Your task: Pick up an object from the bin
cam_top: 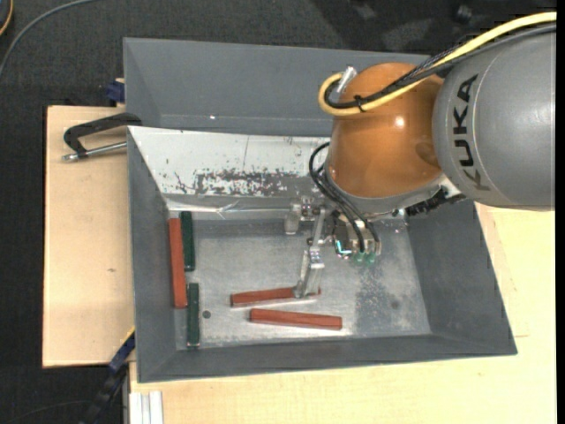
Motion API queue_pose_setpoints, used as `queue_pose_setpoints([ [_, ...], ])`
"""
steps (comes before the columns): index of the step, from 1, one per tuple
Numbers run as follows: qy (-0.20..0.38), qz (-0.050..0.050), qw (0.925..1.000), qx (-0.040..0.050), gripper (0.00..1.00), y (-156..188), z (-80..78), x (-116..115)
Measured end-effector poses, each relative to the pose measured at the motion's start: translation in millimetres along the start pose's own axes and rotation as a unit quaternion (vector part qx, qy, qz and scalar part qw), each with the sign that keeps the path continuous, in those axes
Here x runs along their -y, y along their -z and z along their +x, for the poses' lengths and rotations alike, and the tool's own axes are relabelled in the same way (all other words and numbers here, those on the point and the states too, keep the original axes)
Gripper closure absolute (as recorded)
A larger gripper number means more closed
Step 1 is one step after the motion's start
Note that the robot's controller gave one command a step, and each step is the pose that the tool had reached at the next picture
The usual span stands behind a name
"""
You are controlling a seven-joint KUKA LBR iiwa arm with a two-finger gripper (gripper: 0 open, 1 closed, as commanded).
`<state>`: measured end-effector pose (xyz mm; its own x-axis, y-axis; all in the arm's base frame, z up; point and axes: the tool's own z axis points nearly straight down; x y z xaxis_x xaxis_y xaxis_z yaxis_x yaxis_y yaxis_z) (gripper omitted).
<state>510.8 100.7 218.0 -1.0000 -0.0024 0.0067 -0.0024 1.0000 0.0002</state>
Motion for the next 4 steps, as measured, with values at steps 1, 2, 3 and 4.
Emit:
queue_pose_setpoints([
  [1, 0.104, 0.0, 0.9946, 0.0012, 0.0, -151.2, 19.5, 2.3],
  [2, 0.012, -0.001, 0.9999, 0.0068, 0.0, -116.7, 10.2, -2.5],
  [3, 0.086, 0.0, 0.9962, 0.0052, 0.0, -117.5, 14.4, -14.6],
  [4, 0.08, 0.0, 0.9968, 0.0018, 0.0, -149.5, 14.8, 4.7],
])
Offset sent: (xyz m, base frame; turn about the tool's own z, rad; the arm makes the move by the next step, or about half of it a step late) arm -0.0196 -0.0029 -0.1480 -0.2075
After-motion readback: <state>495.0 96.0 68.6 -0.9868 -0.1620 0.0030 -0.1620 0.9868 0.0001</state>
